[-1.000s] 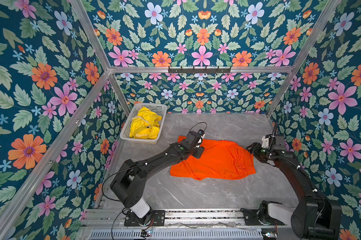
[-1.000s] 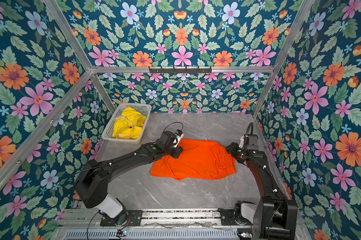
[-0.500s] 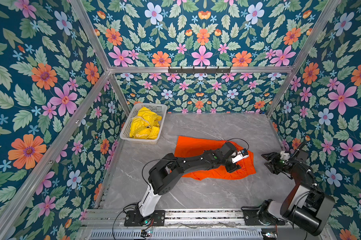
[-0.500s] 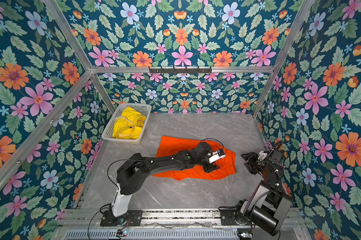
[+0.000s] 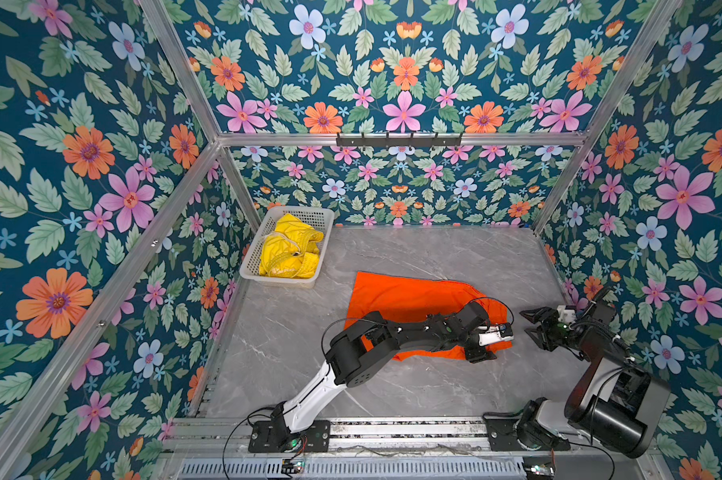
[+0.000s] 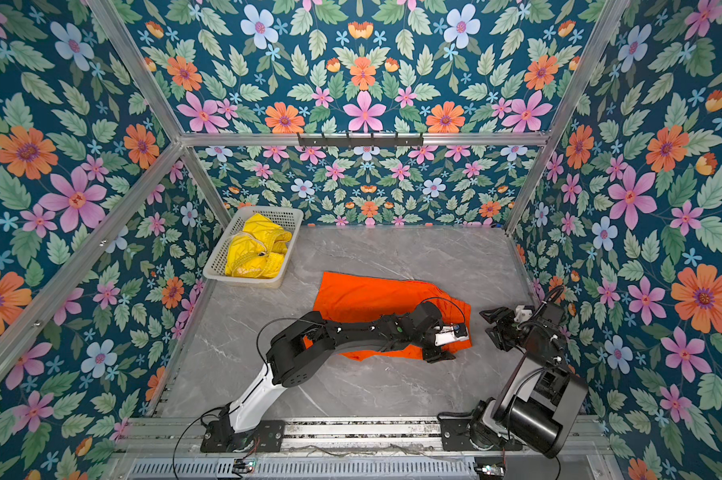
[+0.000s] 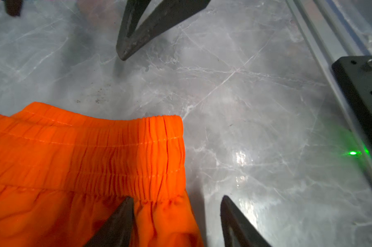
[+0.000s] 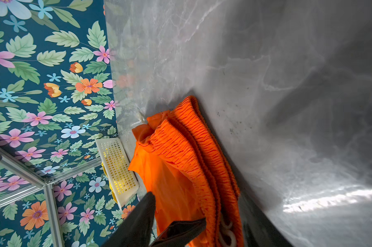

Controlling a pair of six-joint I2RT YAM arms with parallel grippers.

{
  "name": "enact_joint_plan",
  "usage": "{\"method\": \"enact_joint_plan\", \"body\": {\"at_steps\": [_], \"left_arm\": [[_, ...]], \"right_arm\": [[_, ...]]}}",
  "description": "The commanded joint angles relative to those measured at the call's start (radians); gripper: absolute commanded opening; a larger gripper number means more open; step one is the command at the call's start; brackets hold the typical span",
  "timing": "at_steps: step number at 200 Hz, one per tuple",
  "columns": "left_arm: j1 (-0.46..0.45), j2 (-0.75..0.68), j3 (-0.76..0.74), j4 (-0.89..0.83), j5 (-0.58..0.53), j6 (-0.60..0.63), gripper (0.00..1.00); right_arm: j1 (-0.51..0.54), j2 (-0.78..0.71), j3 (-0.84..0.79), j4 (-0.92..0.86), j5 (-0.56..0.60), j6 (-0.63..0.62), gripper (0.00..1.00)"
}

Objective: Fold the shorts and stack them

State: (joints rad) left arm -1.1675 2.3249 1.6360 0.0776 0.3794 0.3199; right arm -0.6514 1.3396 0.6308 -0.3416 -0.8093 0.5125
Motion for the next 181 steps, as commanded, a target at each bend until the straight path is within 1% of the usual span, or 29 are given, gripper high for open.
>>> {"method": "enact_joint_plan", "body": {"at_steps": [1,13,24,32,53,76,79,88,106,141,166,181], "left_arm": [[-0.004,0.008,-0.002,0.052,-0.025,0.018,0.49],[-0.006,-0.002,-0.024,0.083,-0.020,0.019,0.39],[-0.005,-0.019,-0.057,0.127,-0.030,0.017,0.34],[-0.005,-0.032,-0.083,0.163,-0.042,0.012,0.31],[-0.005,-0.060,-0.134,0.236,-0.055,0.006,0.25],[-0.004,-0.064,-0.149,0.258,-0.060,-0.002,0.18],[-0.005,-0.064,-0.149,0.260,-0.060,-0.003,0.17],[-0.005,-0.066,-0.152,0.268,-0.063,-0.009,0.14],[-0.005,-0.080,-0.175,0.306,-0.069,-0.018,0.13],[-0.004,-0.113,-0.223,0.399,-0.084,-0.028,0.13],[-0.005,-0.115,-0.223,0.412,-0.078,-0.028,0.14],[-0.006,-0.114,-0.222,0.410,-0.061,-0.032,0.15]], "right_arm": [[0.013,0.034,-0.002,-0.015,-0.036,-0.007,0.63],[0.035,0.063,0.006,-0.028,-0.044,-0.013,0.65],[0.054,0.088,0.013,-0.030,-0.047,-0.014,0.78],[0.066,0.102,0.015,-0.024,-0.050,-0.010,0.82],[0.106,0.129,0.016,0.007,-0.051,0.015,0.83],[0.124,0.173,0.034,0.009,-0.045,0.024,0.83],[0.148,0.178,0.036,0.007,-0.044,0.024,0.83],[0.153,0.188,0.039,-0.001,-0.040,0.022,0.83],[0.155,0.190,0.033,-0.006,-0.032,0.022,0.83],[0.196,0.201,0.025,0.014,-0.063,0.041,0.83],[0.209,0.227,0.010,0.092,-0.120,0.092,0.83],[0.223,0.234,0.013,0.109,-0.127,0.103,0.81]]}}
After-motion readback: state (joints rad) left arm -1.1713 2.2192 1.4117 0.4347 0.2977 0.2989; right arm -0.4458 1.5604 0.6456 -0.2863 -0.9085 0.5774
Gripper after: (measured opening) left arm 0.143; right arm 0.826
